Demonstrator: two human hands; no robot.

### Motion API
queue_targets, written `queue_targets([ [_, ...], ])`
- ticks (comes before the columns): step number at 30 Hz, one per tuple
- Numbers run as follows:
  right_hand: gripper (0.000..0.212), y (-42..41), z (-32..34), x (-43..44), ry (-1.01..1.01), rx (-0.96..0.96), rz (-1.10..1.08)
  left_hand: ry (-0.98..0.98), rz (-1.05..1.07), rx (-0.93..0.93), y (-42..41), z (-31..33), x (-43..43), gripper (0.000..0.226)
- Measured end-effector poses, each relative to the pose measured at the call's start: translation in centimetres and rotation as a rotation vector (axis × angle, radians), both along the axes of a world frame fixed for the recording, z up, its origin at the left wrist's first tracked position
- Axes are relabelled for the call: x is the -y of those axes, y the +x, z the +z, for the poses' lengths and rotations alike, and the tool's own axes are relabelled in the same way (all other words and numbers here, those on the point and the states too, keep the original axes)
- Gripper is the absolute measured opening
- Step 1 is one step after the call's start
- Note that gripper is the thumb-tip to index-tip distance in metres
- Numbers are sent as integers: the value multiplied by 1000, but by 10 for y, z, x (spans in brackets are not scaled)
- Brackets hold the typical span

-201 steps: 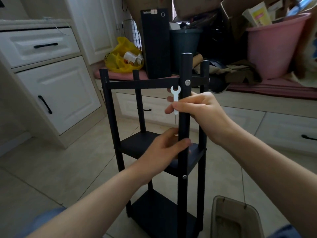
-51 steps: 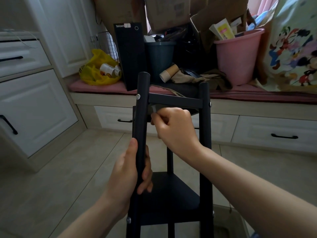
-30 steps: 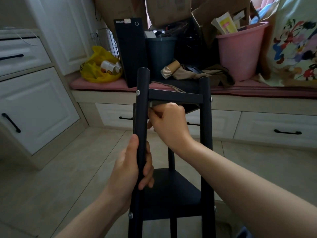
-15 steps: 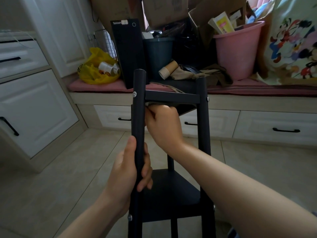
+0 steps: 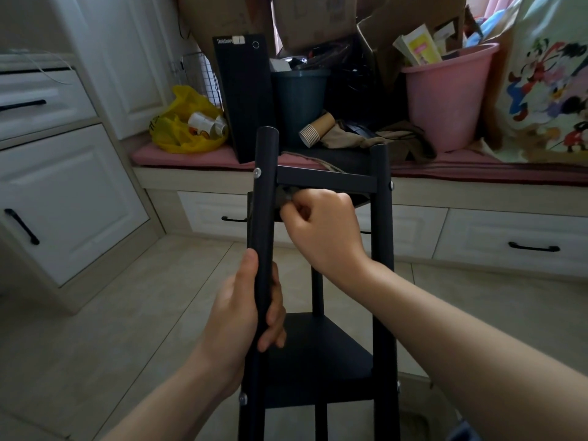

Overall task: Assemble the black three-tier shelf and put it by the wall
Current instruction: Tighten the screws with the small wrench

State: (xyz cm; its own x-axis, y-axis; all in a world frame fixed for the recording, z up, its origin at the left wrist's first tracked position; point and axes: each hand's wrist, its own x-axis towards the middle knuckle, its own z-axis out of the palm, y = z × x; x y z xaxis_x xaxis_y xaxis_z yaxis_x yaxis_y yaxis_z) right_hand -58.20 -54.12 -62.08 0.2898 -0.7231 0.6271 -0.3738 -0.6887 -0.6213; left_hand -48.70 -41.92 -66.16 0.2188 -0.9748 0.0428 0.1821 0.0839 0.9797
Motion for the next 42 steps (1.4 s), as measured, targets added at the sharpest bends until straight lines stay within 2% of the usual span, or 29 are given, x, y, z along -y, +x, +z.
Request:
queue_targets([
  [8, 47, 4, -1, -1, -55, 0, 24, 12, 2, -20, 0, 0, 1, 56],
  [19, 36, 6, -8, 2, 3, 24, 30, 7, 27, -17, 2, -1, 1, 63],
  [24, 29, 16, -16, 1, 77, 115, 72, -11, 17, -9, 1, -2, 2, 54],
  [31, 30, 33, -20, 5, 102, 241, 102, -7, -5, -39, 2, -2, 2, 55],
  [36, 39, 39, -19, 5, 21, 257, 40, -2, -4, -37, 2, -1, 2, 54],
  [42, 36, 34, -19, 4, 40, 161, 59, 4, 1, -39, 4, -1, 2, 56],
])
